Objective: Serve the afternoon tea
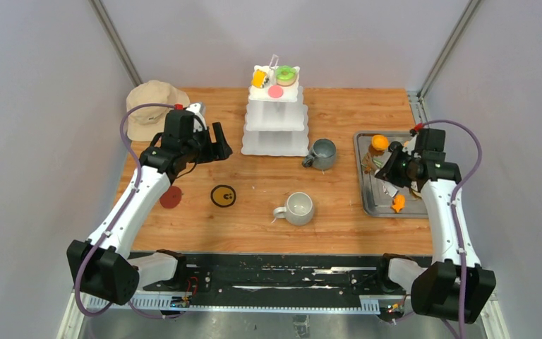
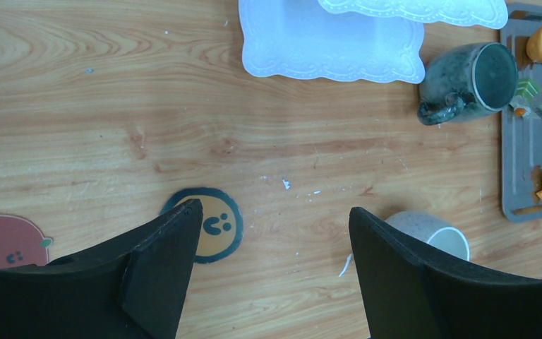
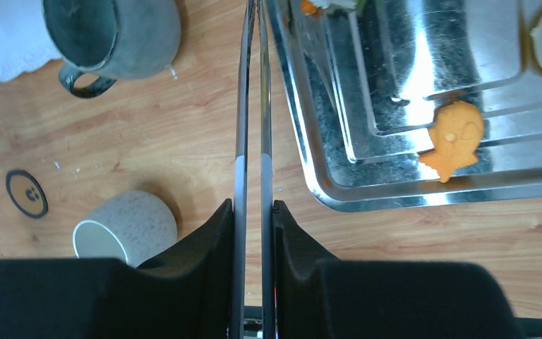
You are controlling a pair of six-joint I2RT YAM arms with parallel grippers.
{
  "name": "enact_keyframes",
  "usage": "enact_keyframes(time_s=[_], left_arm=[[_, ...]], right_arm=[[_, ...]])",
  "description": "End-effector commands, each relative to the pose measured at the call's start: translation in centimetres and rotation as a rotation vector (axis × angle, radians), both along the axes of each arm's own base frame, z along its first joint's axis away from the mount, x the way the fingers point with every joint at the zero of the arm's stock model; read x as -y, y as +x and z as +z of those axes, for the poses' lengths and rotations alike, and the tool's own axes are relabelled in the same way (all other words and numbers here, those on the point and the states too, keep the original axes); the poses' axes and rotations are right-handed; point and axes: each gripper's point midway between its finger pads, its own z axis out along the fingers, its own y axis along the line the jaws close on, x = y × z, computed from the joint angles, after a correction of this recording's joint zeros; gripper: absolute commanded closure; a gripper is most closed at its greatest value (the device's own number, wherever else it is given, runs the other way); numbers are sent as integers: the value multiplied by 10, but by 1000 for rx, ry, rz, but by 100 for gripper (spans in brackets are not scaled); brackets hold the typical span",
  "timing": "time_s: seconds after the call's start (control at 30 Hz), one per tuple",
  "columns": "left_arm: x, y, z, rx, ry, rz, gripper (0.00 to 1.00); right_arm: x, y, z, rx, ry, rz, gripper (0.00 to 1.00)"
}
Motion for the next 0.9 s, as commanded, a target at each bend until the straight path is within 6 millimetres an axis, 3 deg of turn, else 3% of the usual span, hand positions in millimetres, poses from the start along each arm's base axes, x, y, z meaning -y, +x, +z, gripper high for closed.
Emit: enact_keyframes(time_s=[0.0,0.17,0.37,0.6,0.87], left_arm=[[3,-2,15,40,-12,-14,20],[1,-3,11,35,-6,-7,20],[2,-1,10,31,-9,-9,20],[2,-1,11,31,-9,-7,20],[2,0,12,35,-3,-7,20]], right_arm=[[-9,6,3,-6,-58,64,99],[-8,5,-8,-49,-65,67,100],[8,9,-13,-73,-138,26,100],[18,24,-8,-58,-172,-25,100],[20,41,11,18,-174,-42,100]])
